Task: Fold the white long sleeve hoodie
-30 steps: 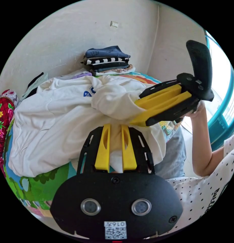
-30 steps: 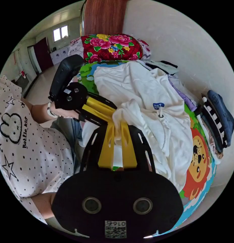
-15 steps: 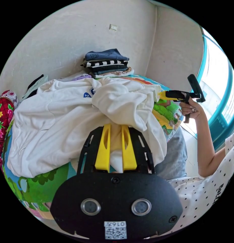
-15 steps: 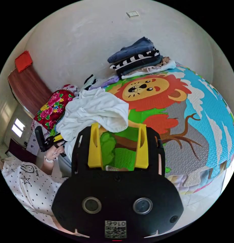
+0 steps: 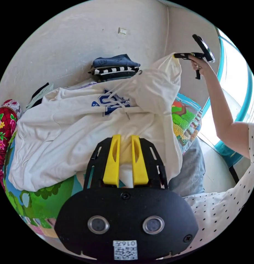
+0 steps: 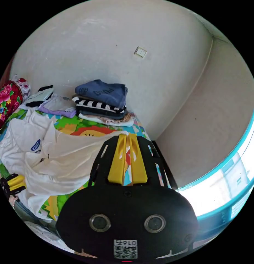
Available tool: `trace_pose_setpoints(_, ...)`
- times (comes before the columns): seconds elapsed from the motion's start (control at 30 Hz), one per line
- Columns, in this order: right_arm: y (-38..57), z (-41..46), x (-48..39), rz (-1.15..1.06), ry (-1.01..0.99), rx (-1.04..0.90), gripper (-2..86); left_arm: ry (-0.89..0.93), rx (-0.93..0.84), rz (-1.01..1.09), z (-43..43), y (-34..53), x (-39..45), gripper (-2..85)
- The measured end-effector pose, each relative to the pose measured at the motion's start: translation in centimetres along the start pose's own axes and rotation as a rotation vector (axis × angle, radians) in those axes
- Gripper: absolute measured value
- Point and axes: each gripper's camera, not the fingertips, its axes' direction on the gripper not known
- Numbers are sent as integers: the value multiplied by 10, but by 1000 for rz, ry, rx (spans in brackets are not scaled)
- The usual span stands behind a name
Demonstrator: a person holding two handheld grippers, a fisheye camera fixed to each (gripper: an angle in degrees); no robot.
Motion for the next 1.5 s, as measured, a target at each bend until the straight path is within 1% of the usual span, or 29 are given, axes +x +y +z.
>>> trace_pose_setpoints(0.03,-17,13,9,-5,36,44,26,1,1,0,0,0,0,61)
trace_pose_setpoints(0.1,-36,42,32,84,-15,-101,52,3,4,-1,0,-2,-1,61)
trace_pose_setpoints(0.13,-41,50,52,172,-106,-213,83,4,6,-3,-1,-3,-1,61)
trace_pose_setpoints(0.17,-37,42,66,202,-201,-188,97,6,10,-7,-1,-4,-1,61)
trace_pose_setpoints(0.2,-32,35,72,217,-230,-147,104,7,13,-8,-1,-4,-2,61)
trace_pose_setpoints(0.23,-18,18,83,248,-251,-44,105,7,14,-7,-1,-5,-1,61)
trace_pose_setpoints(0.27,-3,3,90,277,-241,54,104,5,14,-2,-2,-7,-1,61)
trace_pose_setpoints(0.33,15,-5,95,292,-198,82,102,2,12,9,-2,-10,0,61)
trace_pose_setpoints(0.4,25,8,97,225,-158,-22,106,6,13,13,-3,-13,-1,60)
trace_pose_setpoints(0.47,38,48,102,148,-135,-222,123,8,15,11,-4,-16,-1,60)
trace_pose_setpoints(0.5,42,60,104,148,-146,-263,128,7,17,12,-5,-17,-1,60)
trace_pose_setpoints(0.57,56,101,121,211,-347,-352,144,4,20,14,-6,-20,0,60)
trace_pose_setpoints(0.63,66,130,132,289,-502,-405,147,2,22,14,-8,-22,0,60)
trace_pose_setpoints(0.67,70,147,133,311,-540,-455,145,3,23,13,-9,-24,-1,60)
trace_pose_setpoints(0.7,71,155,132,306,-537,-487,144,3,24,12,-10,-26,-1,60)
trace_pose_setpoints(0.77,70,176,114,236,-447,-585,135,3,25,12,-13,-29,-1,61)
trace_pose_setpoints(0.8,66,174,108,199,-410,-569,132,2,26,13,-14,-32,-1,61)
trace_pose_setpoints(0.87,46,157,86,15,-416,-498,60,1,25,13,-17,-35,-2,61)
trace_pose_setpoints(0.9,40,155,81,-38,-376,-512,53,1,24,13,-18,-37,-2,61)
trace_pose_setpoints(0.93,30,151,72,-167,-242,-550,42,0,24,13,-19,-39,-2,61)
trace_pose_setpoints(0.97,18,146,71,-224,-92,-559,37,0,23,13,-21,-41,-3,61)
trace_pose_setpoints(1.1,-19,124,94,-172,106,-490,36,-9,18,13,-29,-50,-3,60)
trace_pose_setpoints(1.17,-24,129,90,-228,214,-531,47,-13,19,16,-34,-53,-3,60)
trace_pose_setpoints(1.23,-17,141,91,-286,178,-642,61,-12,24,18,-38,-56,-5,60)
trace_pose_setpoints(1.3,-12,139,114,-161,176,-648,72,-4,28,14,-45,-60,-8,59)
trace_pose_setpoints(1.37,-5,107,142,-4,198,-510,68,-3,28,15,-50,-63,-9,56)
trace_pose_setpoints(1.4,-4,96,146,12,193,-464,66,-4,24,20,-54,-66,-10,53)
trace_pose_setpoints(1.47,-1,51,152,9,148,-277,76,7,4,24,-60,-72,-11,36)
trace_pose_setpoints(1.5,-1,41,151,-10,130,-240,77,59,-22,21,-65,-78,-11,22)
